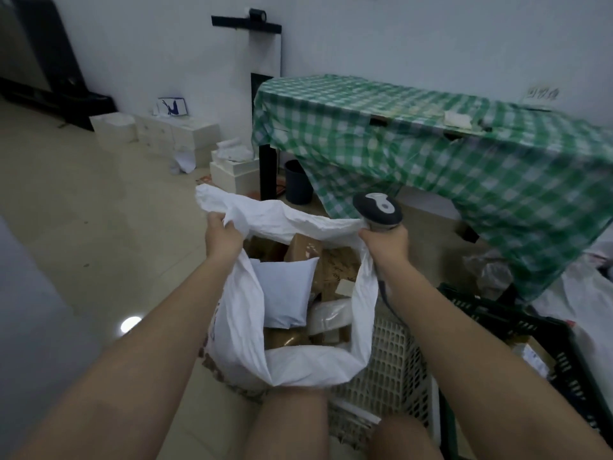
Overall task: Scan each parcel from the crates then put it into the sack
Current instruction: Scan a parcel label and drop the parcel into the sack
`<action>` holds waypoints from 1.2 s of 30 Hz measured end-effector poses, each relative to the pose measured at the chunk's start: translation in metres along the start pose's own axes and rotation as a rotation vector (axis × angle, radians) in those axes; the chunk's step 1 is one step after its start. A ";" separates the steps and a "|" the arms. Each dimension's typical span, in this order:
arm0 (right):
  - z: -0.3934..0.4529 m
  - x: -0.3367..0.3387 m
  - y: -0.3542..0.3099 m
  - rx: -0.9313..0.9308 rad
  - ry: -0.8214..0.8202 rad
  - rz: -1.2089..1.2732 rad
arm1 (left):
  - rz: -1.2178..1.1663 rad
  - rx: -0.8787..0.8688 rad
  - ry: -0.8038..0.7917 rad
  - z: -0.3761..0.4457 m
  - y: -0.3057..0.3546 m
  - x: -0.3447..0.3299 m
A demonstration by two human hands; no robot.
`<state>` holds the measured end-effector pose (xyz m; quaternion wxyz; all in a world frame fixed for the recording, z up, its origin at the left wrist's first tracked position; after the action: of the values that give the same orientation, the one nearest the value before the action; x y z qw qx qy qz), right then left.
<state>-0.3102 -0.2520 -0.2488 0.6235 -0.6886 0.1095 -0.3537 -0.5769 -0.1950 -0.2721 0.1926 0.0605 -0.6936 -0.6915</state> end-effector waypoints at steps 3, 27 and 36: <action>0.029 -0.005 -0.071 0.153 -0.001 0.019 | -0.087 -0.139 0.081 0.028 0.055 0.011; 0.054 -0.008 -0.062 0.189 0.038 -0.186 | 0.009 -0.208 0.083 0.071 0.060 0.030; 0.071 -0.001 -0.108 0.340 0.092 -0.188 | 0.079 -0.355 0.029 0.063 0.102 0.019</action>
<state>-0.2984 -0.1741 -0.1457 0.6893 -0.5639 0.0118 -0.4547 -0.5983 -0.1387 -0.1664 0.2371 0.0082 -0.5595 -0.7941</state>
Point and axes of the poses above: each hand's wrist, its own z-axis towards the middle knuckle, its own x-axis out of the back of the hand, y = z × x, the point moved 1 cm from there along z, towards the middle knuckle, and after that the axes turned 5 degrees about -z, right-handed, at the moved point
